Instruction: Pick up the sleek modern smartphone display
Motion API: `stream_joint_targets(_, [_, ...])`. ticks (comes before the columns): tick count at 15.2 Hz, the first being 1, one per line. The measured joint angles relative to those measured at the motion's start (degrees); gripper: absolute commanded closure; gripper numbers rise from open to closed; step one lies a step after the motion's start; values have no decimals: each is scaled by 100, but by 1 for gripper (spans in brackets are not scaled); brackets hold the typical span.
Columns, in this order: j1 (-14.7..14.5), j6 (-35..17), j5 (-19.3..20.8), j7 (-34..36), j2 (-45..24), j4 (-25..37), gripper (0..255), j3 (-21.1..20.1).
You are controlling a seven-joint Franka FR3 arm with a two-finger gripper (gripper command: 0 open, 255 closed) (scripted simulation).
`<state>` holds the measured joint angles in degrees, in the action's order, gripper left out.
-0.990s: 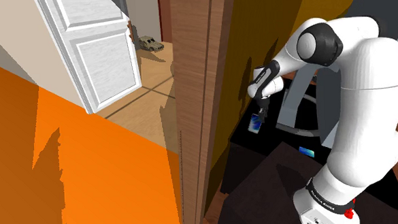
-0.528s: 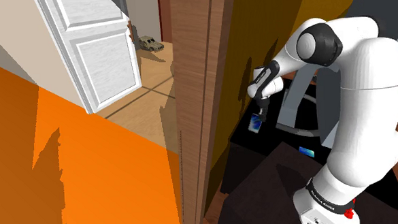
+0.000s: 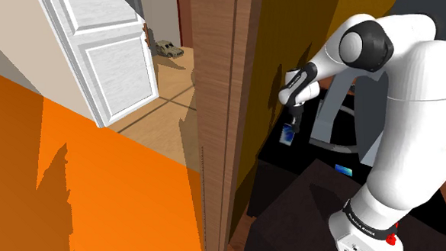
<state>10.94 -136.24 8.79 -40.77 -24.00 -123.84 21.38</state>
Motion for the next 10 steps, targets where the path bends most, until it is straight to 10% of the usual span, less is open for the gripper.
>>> stream_joint_targets(10, [-110, 600, 168, 7, 621, 1, 255, 108])
